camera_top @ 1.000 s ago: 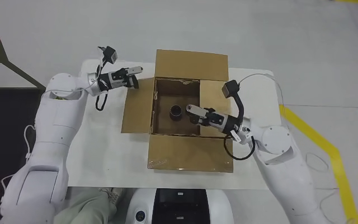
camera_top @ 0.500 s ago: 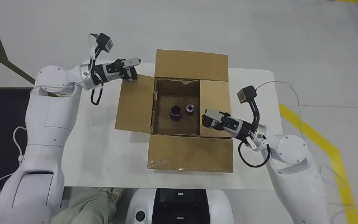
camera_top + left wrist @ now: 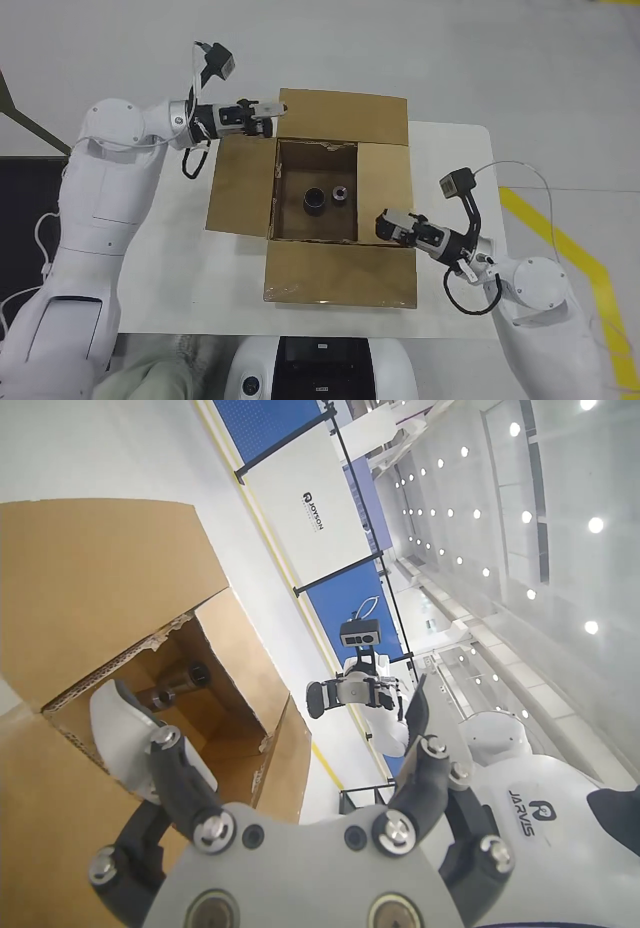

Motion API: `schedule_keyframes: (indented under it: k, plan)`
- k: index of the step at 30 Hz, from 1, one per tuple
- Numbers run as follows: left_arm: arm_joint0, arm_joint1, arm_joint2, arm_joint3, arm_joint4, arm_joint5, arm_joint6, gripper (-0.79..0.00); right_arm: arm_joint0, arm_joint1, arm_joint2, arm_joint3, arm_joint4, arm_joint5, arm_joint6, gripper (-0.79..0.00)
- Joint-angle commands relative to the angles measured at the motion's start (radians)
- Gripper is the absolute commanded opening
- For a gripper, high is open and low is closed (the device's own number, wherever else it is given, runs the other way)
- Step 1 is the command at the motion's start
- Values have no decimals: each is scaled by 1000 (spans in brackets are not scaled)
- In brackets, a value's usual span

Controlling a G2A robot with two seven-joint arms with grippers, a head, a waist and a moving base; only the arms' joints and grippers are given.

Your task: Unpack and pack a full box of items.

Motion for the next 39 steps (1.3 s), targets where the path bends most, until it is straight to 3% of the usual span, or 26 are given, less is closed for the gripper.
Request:
schedule_keyframes:
  k: [1,9,25,29,39]
  plan:
    - [-13,-10,39,1,-3,16,30,0,-2,2,9,4,26,-3,17,0]
    - [-57,-42,151,14,0,46,116,0,-7,13,26,7,93,77,63,0]
    - [-57,-42,151,14,0,46,116,0,-1,15,23,11,96,91,78,0]
    - [-41,-44,159,-22,11,74,152,0,-1,16,9,-9,88,104,60,0]
    - [-56,-69,256,-58,60,180,207,0,-125,28,10,-114,88,92,65,0]
